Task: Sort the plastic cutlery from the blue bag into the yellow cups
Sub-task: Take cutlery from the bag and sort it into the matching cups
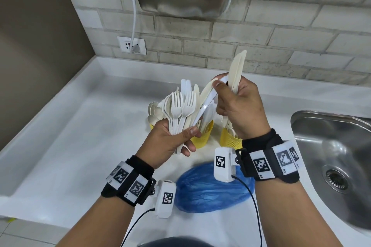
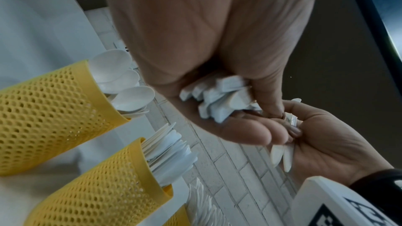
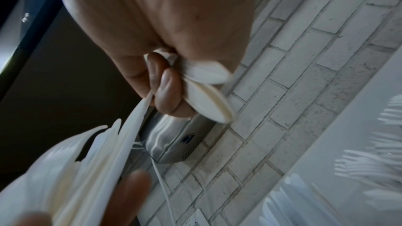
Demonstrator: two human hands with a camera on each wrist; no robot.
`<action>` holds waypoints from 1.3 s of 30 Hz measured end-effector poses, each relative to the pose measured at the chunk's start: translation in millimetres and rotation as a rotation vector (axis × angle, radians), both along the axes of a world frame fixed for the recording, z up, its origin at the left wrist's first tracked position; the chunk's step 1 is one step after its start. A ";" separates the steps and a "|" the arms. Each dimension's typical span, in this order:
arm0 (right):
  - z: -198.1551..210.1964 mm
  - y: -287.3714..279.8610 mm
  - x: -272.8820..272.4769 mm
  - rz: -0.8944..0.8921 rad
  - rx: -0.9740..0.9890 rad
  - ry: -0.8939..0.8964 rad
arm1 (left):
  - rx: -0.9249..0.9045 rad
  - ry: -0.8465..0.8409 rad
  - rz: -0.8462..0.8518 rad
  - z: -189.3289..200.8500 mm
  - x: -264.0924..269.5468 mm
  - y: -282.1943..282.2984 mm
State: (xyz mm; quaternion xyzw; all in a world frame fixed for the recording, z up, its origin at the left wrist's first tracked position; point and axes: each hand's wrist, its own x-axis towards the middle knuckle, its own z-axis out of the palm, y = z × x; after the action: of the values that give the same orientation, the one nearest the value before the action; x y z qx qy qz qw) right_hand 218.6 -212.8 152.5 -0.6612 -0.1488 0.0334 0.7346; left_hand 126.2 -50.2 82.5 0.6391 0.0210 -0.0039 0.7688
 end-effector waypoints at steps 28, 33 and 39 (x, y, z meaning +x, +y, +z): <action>-18.0 27.5 -16.8 -0.068 0.410 0.221 | -0.257 -0.072 0.231 9.0 9.7 -13.2; -22.4 29.8 -13.9 -0.125 0.294 0.169 | -0.209 -0.061 0.188 7.4 7.7 -11.9; -14.0 16.5 -1.2 -0.242 0.451 0.197 | -0.176 -0.073 0.133 4.4 5.3 -8.4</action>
State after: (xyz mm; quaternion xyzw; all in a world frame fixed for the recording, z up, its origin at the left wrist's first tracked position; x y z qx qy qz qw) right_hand 217.3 -196.3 138.5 -0.4876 -0.0002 -0.0244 0.8727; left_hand 131.5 -58.6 86.9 0.5660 0.0353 0.0686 0.8208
